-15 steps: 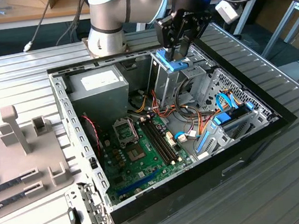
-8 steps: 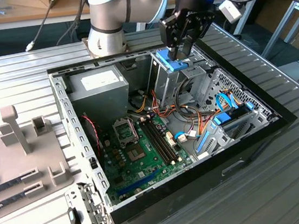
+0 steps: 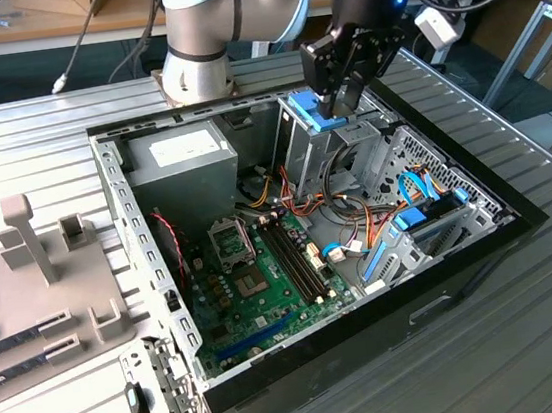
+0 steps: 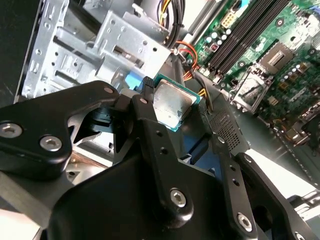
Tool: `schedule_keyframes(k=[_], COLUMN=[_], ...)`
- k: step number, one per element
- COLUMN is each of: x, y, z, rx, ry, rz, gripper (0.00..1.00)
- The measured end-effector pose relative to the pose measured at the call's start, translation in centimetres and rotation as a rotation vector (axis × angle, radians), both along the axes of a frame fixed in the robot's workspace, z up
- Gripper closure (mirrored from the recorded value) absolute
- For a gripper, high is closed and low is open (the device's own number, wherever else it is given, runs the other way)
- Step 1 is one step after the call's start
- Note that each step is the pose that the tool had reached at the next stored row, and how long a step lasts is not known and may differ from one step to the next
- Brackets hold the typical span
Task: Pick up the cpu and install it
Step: 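Pick up the cpu and move it towards the insertion slot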
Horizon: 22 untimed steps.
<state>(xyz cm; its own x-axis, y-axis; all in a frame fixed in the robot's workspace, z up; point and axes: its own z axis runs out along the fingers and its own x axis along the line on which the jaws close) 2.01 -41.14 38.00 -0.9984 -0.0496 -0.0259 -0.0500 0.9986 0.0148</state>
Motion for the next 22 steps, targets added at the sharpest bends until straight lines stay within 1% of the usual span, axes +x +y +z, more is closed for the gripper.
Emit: schedule_keyframes(k=[1,3,7,9,15,22], x=[0.00,0.00,0.00,-0.01,-0.01,-0.19], y=[-0.29,-0.68,-1.82,-1.94,-1.95,-1.96], z=[-0.01,-0.02,-0.02,-0.02,-0.02,-0.02], rx=[0.0000,0.0002,0.0001,0.0001,0.0000,0.0000], ry=[0.0000,-0.0001,0.0000,0.0000,0.0000,0.0000], rz=[0.000,0.000,0.000,0.000,0.000,0.000], gripper=[0.53,0.53,0.53,0.53,0.53,0.53])
